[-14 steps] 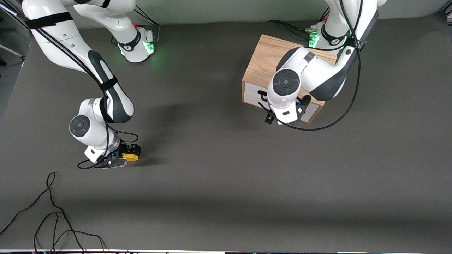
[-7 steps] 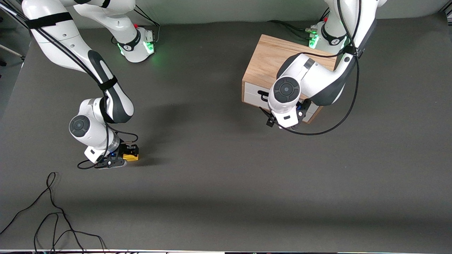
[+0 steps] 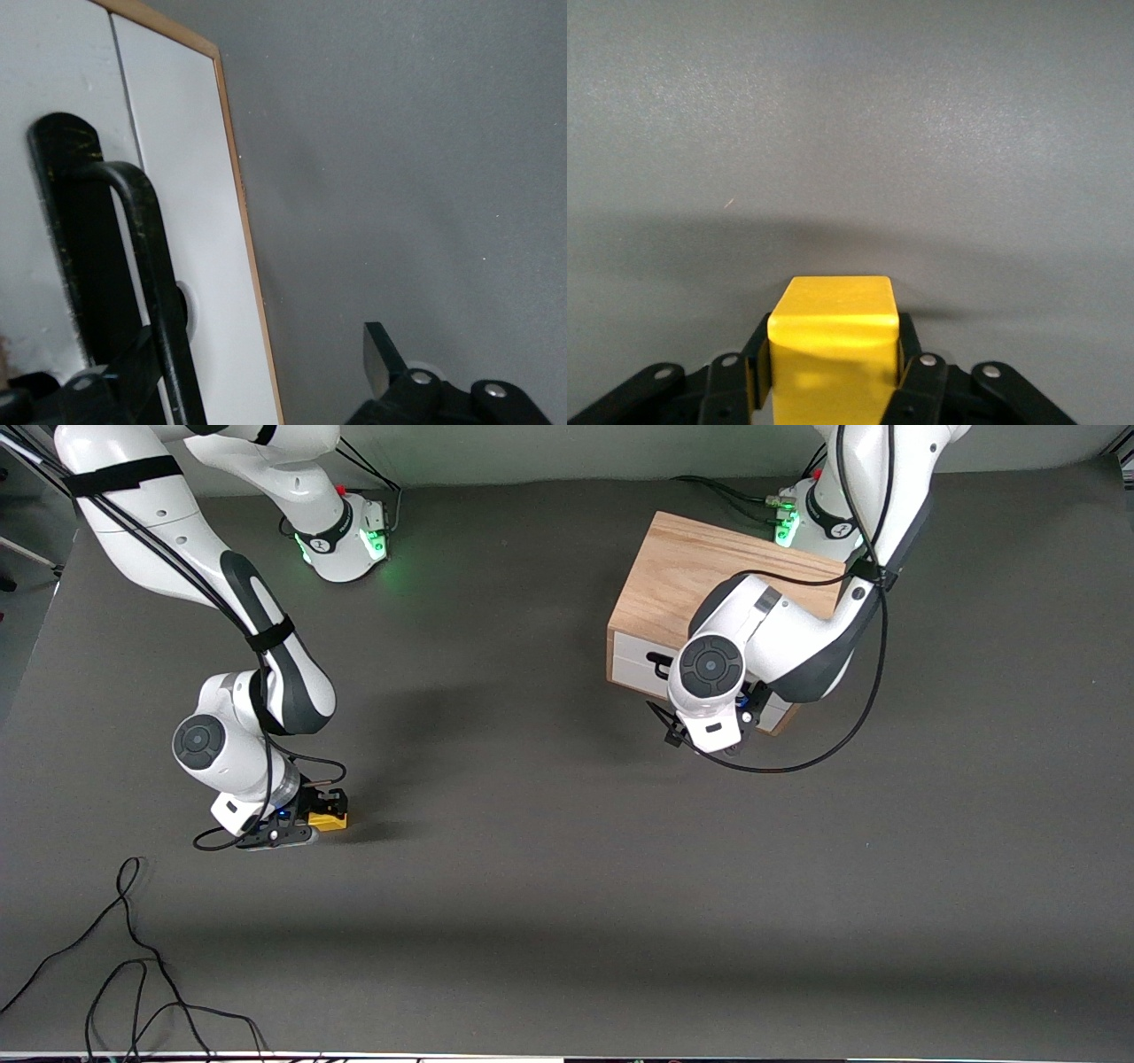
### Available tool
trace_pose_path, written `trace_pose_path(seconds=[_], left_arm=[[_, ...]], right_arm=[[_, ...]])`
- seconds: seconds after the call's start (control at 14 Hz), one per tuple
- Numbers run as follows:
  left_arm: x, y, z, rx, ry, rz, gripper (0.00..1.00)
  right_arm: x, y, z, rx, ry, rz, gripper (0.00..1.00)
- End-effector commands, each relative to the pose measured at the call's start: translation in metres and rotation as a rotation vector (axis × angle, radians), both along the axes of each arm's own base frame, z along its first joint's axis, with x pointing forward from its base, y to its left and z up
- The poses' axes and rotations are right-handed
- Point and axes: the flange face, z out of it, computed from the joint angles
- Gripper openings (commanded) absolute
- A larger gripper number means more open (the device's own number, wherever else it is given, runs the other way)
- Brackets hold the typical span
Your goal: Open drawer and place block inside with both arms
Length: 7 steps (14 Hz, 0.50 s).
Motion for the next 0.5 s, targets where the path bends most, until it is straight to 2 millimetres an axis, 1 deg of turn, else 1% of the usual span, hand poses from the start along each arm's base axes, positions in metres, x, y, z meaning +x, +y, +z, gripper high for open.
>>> trace_pose_path(seconds=[0.0, 0.21, 0.29, 0.36, 0.43], left_arm=[[0.006, -0.006, 0.004, -0.001, -0.046, 0.005, 1.0], [0.018, -0.009, 0.005, -0.018, -0.073, 0.005, 1.0], [0.024, -0.012, 0.003, -0.021, -0.076, 0.002, 1.0], [0.028, -0.014, 0.002, -0.027, -0.079, 0.003, 1.0], [0.033, -0.017, 0.001, -0.036, -0.08, 0.006, 1.0]], right_arm=[[0.002, 0.008, 0.008, 0.008, -0.013, -0.001, 0.27], [0.002, 0.005, 0.01, 0.006, -0.015, 0.001, 0.27], [0.004, 0.007, 0.019, 0.008, -0.029, -0.005, 0.27], [0.004, 0.017, 0.029, 0.011, -0.03, 0.001, 0.27], [0.005, 0.028, 0.045, 0.014, -0.017, 0.008, 0.27]])
